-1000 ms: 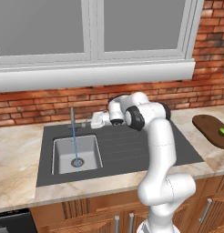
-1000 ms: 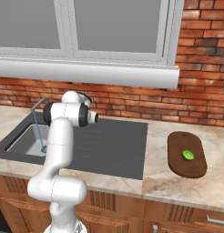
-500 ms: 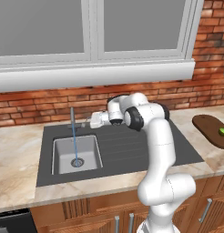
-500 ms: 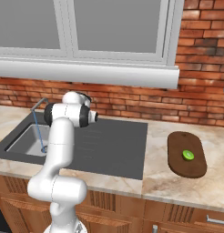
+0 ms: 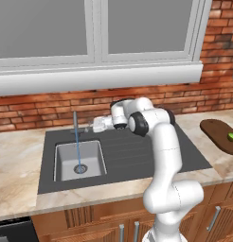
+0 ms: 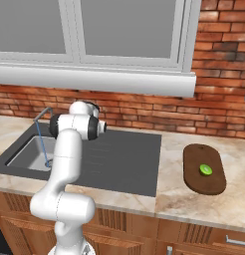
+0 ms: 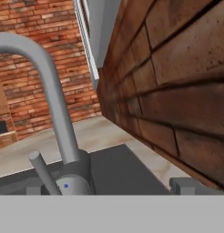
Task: Pick the kiwi from the sink and place it on the cutting board to airdry. Then turn off the sink faucet.
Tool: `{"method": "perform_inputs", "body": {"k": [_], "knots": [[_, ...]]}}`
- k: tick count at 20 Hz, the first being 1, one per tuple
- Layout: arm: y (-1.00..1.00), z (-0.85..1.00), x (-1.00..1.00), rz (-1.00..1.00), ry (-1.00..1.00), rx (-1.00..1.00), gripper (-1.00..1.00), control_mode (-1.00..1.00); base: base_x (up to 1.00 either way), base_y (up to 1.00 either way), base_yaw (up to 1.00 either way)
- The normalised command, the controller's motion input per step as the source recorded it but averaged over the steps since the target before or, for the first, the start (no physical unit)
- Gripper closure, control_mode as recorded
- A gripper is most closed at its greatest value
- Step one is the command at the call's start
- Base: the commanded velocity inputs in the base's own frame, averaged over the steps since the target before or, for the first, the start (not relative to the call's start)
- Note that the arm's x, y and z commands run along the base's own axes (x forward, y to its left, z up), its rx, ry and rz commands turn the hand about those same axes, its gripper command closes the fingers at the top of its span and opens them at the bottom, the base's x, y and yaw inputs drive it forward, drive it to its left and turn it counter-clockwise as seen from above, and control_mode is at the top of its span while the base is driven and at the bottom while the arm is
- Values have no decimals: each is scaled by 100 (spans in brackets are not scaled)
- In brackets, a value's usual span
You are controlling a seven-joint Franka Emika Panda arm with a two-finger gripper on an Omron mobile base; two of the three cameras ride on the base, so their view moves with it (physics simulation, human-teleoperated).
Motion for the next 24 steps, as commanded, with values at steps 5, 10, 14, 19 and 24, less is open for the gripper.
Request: {"method": "perform_inputs", "body": {"k": [5,10,14,19,24], "knots": [[68,-5,18,0,1,0,-100,-100,0,0,0],[92,-10,2,0,0,-1,-100,-100,0,0,0],[100,-10,0,0,0,-5,-100,-100,0,0,0],[100,-8,0,0,0,-8,-100,-100,0,0,0],[100,-6,1,0,0,-9,-100,-100,0,0,0]]}}
